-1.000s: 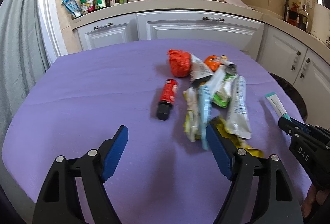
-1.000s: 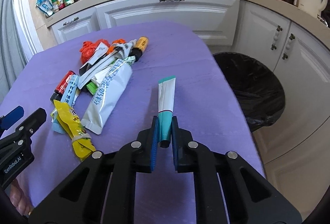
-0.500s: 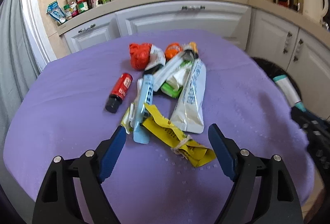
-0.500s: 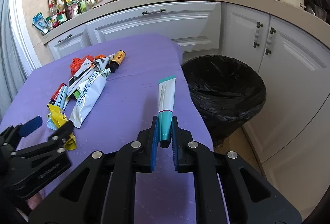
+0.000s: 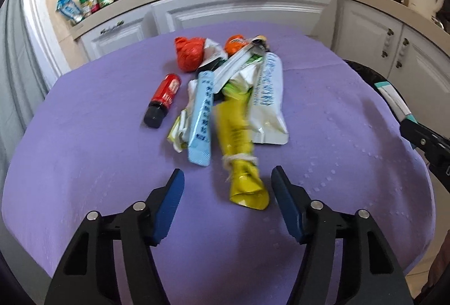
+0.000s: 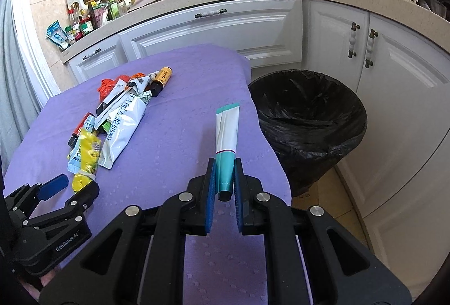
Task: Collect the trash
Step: 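Grasp the yellow wrapper with the left gripper while the right gripper holds the tube, then carry both items over the bin and open both grippers to drop them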
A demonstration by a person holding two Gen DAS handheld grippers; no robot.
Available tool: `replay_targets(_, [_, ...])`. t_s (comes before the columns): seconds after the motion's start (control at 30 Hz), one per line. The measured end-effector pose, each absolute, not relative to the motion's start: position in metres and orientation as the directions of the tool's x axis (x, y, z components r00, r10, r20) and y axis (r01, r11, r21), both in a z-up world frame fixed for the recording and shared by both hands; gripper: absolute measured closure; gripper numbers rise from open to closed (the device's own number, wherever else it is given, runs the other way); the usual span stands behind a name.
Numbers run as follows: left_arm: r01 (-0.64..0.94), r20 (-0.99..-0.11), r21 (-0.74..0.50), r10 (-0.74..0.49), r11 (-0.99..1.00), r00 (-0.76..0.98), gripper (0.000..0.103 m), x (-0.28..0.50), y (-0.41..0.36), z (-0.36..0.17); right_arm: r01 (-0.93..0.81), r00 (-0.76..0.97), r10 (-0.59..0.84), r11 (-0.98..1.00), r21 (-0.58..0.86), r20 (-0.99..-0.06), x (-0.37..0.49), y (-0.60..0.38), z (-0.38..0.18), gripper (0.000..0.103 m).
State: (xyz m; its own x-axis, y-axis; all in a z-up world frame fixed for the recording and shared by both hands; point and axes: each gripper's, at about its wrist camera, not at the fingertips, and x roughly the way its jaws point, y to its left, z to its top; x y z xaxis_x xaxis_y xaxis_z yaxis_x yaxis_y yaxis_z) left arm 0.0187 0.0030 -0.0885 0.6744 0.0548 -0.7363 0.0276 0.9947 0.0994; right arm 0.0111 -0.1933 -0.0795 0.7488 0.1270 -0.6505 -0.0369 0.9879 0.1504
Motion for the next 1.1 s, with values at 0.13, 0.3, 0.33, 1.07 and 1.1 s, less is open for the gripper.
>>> replay_targets(0.13, [0.063, -0.734, 0.089, 0.023, 0.994, 0.679, 0.072, 0.018, 0.000, -0.090, -0.035, 0.748, 0.127, 0.988, 0.152, -0.652, 0.011, -0.193, -0.080, 0.091])
replay_targets(0.3, [0.084, -0.731, 0.079, 0.001, 0.993, 0.682, 0.079, 0.018, 0.002, -0.089, -0.038, 0.749, 0.126, 0.988, 0.148, -0.650, 0.011, -0.192, -0.079, 0.091])
replay_targets(0.33, [0.085, -0.731, 0.077, -0.002, 0.993, 0.683, 0.079, 0.017, 0.002, -0.088, -0.037, 0.750, 0.126, 0.988, 0.148, -0.649, 0.011, -0.192, -0.078, 0.091])
replay_targets(1.07, [0.154, -0.609, 0.047, -0.094, 0.987, 0.788, 0.080, 0.023, -0.010, -0.033, -0.017, 0.801, 0.092, 0.991, 0.132, -0.592, 0.015, -0.204, -0.046, 0.091])
replay_targets(1.1, [0.163, -0.607, 0.038, -0.107, 0.986, 0.788, 0.079, 0.027, -0.013, -0.031, -0.011, 0.804, 0.088, 0.991, 0.133, -0.588, 0.018, -0.207, -0.044, 0.091])
